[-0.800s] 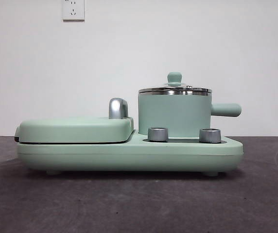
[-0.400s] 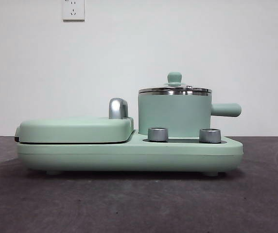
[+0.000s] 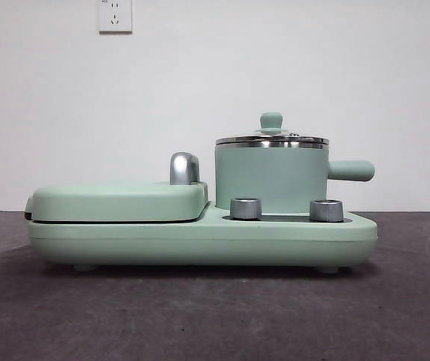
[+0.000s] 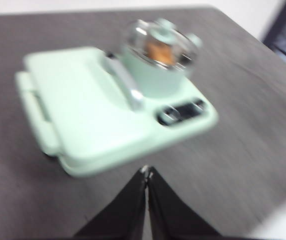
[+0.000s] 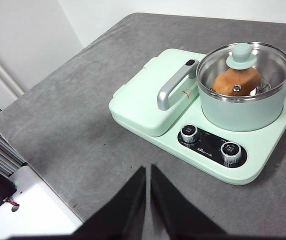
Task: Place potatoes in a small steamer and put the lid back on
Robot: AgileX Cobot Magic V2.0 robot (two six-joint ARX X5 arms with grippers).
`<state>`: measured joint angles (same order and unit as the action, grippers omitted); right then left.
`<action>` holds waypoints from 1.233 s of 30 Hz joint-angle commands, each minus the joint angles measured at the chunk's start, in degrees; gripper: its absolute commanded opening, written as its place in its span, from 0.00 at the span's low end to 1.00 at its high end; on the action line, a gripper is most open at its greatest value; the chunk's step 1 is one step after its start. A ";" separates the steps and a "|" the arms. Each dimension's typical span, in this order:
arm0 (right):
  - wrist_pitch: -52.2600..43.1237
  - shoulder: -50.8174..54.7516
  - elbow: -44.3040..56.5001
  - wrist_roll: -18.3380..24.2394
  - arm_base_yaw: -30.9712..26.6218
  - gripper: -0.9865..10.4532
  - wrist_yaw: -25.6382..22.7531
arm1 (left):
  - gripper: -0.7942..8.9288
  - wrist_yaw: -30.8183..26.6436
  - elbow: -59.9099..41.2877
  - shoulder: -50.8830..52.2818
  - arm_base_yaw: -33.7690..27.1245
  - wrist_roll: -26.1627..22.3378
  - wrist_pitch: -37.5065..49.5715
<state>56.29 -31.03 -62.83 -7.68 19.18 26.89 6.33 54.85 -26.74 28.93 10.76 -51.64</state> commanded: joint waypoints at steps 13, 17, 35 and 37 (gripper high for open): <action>-0.61 -0.28 -0.50 0.63 0.24 0.10 0.11 | 0.09 0.07 -47.50 23.61 -22.32 -4.48 37.94; -0.61 -0.28 -0.50 0.63 0.24 0.10 0.11 | 0.09 -0.04 -51.84 26.45 -23.54 -4.22 38.16; -0.61 -0.28 -0.52 0.63 0.24 0.10 0.11 | 0.09 -5.07 -54.12 26.56 -24.09 -4.07 40.94; -0.61 -0.28 -0.52 0.63 0.24 0.10 0.11 | 0.09 -5.05 -54.12 26.56 -24.09 -4.07 40.94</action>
<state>56.29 -31.05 -62.83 -7.68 19.18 26.87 1.43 1.85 -0.27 4.89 7.03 -10.33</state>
